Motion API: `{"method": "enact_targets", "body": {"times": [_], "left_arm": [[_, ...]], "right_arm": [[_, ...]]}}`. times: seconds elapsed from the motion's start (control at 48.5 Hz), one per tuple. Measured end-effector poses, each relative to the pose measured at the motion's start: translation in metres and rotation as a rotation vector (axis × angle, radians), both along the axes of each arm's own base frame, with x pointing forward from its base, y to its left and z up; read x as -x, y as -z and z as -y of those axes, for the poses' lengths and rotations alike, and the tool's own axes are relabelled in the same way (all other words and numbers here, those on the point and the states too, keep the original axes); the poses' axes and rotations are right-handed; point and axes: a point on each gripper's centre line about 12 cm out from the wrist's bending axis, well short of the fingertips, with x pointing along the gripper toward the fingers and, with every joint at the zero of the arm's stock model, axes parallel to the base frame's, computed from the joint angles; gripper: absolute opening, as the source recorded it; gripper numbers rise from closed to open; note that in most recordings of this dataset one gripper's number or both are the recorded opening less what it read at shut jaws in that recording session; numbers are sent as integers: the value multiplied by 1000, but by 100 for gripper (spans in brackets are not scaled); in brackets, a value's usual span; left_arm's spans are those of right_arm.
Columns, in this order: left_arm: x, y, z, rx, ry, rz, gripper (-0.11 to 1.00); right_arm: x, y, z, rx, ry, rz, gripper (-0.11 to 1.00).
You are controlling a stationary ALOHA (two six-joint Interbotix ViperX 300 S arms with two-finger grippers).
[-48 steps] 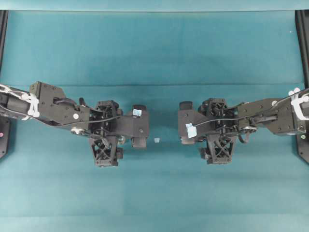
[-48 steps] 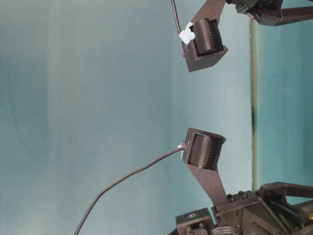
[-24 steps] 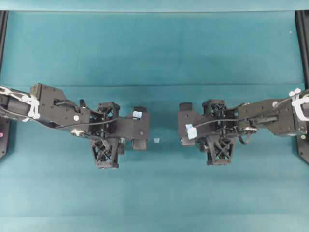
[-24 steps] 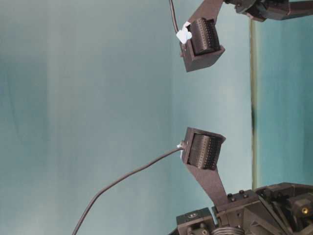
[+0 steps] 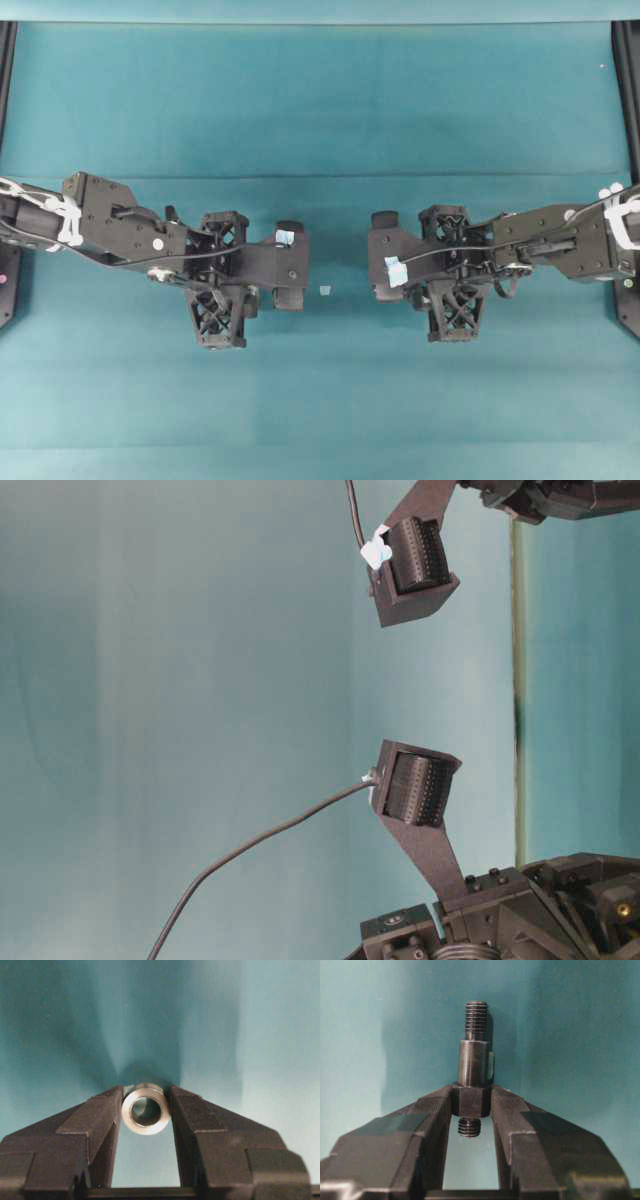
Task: Insert the washer onto the shaft with both hands.
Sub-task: 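Close left gripper on the washer and right gripper on the shaft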
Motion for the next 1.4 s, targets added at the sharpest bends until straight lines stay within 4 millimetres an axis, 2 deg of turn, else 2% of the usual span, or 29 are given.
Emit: {"method": "enact_targets", "body": {"times": [1.403], "left_arm": [[3, -4, 0, 0, -2, -3, 37]], "right_arm": [[-2, -2, 0, 0, 0, 8, 1]]}}
